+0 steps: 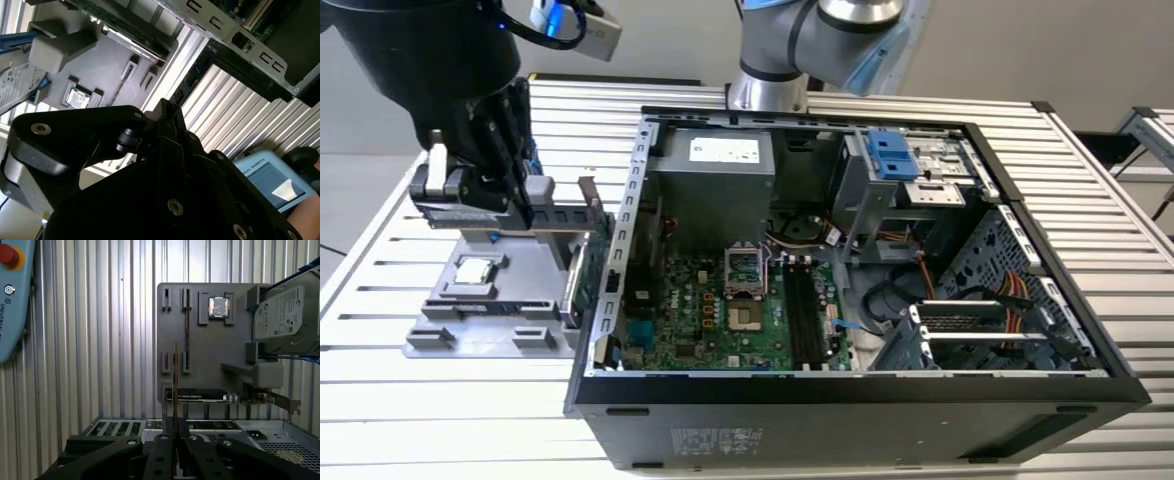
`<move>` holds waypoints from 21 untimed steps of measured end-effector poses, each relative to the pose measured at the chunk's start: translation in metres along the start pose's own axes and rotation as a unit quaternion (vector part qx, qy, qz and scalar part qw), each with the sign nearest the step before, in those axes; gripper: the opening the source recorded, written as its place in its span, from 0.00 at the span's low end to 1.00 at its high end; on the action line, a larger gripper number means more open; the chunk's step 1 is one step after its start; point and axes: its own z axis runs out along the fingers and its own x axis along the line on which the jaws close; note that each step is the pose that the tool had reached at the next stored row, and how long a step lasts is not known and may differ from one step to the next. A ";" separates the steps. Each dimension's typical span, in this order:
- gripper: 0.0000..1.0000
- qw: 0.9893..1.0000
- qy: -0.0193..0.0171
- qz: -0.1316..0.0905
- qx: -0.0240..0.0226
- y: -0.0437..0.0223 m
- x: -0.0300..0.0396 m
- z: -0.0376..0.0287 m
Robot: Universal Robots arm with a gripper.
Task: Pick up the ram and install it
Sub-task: 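Pick up the ram and move it above insertion slot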
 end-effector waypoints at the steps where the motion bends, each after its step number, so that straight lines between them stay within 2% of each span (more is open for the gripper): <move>1: 0.00 1.000 0.000 0.000 0.000 -0.0016 0.0000 0.0000; 21: 0.00 1.000 0.000 0.000 -0.002 -0.0269 -0.0004 -0.0003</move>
